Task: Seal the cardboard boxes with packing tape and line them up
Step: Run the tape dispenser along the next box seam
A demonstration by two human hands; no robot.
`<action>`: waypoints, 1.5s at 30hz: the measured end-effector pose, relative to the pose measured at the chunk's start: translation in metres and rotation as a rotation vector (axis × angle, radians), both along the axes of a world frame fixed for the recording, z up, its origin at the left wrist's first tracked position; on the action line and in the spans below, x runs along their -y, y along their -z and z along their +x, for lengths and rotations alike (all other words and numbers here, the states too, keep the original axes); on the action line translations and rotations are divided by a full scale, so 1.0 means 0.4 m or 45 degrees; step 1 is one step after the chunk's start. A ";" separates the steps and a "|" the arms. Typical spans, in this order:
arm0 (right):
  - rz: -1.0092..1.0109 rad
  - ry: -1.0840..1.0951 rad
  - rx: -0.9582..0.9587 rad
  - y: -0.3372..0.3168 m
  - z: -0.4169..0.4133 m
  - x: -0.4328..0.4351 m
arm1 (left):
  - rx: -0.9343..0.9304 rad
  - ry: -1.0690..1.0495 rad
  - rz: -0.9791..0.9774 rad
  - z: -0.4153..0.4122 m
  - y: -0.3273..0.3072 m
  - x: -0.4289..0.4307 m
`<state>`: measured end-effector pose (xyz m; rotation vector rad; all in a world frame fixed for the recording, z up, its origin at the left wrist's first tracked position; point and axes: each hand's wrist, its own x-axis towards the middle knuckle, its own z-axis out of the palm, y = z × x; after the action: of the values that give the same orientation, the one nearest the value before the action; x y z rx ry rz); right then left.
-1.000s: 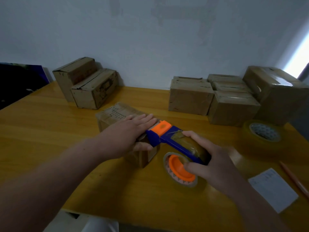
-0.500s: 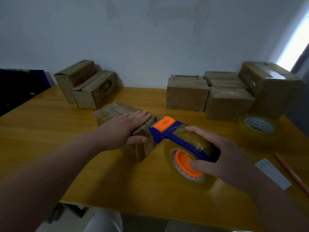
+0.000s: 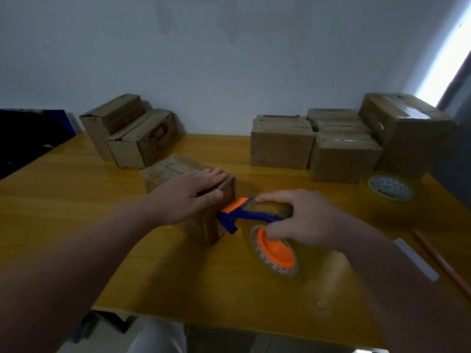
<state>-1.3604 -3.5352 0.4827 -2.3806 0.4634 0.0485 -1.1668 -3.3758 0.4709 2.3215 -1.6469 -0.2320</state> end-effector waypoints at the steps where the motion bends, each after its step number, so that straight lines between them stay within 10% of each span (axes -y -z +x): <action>1: -0.025 -0.002 -0.018 -0.008 0.016 0.000 | -0.003 -0.014 -0.030 -0.003 0.001 0.002; 27: 0.532 0.283 -0.298 -0.040 0.064 0.028 | 0.139 -0.213 -0.052 -0.047 0.005 0.032; 45: -0.505 0.559 0.385 0.094 0.020 0.060 | 0.724 -0.529 -0.210 -0.126 0.059 0.089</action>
<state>-1.3525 -3.5591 0.4453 -2.5431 0.8994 -0.6463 -1.2174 -3.4112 0.4474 2.6691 -1.2638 0.6790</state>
